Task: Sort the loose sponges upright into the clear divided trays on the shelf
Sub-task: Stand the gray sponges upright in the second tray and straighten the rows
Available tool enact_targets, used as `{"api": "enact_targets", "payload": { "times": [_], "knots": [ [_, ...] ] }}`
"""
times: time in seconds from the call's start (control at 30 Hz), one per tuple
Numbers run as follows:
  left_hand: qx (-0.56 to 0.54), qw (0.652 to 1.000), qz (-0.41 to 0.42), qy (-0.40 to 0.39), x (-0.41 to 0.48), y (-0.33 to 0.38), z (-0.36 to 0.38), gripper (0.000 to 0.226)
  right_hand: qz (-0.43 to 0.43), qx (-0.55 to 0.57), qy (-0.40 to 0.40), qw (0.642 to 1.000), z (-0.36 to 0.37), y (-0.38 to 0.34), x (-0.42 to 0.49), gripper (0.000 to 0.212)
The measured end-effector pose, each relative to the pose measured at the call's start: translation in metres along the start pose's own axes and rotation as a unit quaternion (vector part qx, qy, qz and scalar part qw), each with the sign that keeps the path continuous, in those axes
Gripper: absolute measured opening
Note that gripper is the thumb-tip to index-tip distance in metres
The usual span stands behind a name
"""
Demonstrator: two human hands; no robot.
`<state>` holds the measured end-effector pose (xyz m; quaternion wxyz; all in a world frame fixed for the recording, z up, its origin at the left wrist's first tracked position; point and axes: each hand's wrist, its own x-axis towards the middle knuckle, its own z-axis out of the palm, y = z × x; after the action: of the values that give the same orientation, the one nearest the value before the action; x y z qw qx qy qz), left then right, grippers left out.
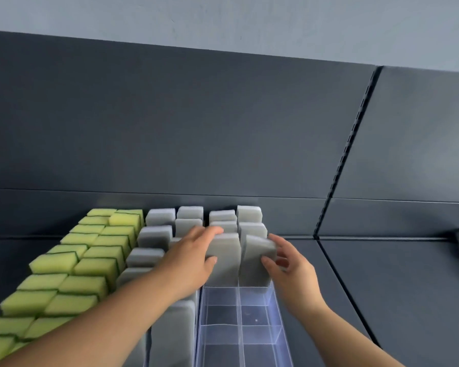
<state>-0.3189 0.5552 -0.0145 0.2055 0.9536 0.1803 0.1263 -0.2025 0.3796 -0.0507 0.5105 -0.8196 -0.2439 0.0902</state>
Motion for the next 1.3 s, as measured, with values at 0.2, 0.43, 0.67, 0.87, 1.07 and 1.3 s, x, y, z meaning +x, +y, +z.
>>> {"api": "enact_targets", "payload": {
  "times": [0.2, 0.43, 0.67, 0.87, 1.07, 1.3],
  "knots": [
    [0.032, 0.999, 0.014, -0.007, -0.005, -0.006, 0.014, 0.039, 0.018, -0.078, -0.004, 0.997, 0.014, 0.007, 0.002, 0.047],
    [0.09, 0.994, 0.024, -0.063, -0.003, -0.004, 0.014, 0.038, 0.047, -0.071, -0.014, 0.996, 0.014, -0.001, 0.006, 0.052],
    [0.075, 0.997, 0.026, 0.016, -0.017, 0.032, 0.0, 0.046, 0.045, -0.055, 0.013, 0.997, -0.024, 0.009, -0.022, 0.05],
    [-0.01, 0.999, 0.053, -0.007, -0.045, 0.109, 0.051, 0.048, 0.053, -0.072, 0.044, 0.995, -0.104, 0.046, -0.067, 0.041],
    [-0.105, 0.99, 0.054, -0.076, -0.076, 0.213, 0.127, 0.053, 0.11, -0.119, 0.103, 0.981, -0.24, 0.117, -0.15, 0.044],
    [-0.124, 0.975, 0.081, -0.164, -0.105, 0.356, 0.219, 0.06, 0.247, -0.178, 0.11, 0.946, -0.402, 0.207, -0.275, 0.06]
  ]
}}
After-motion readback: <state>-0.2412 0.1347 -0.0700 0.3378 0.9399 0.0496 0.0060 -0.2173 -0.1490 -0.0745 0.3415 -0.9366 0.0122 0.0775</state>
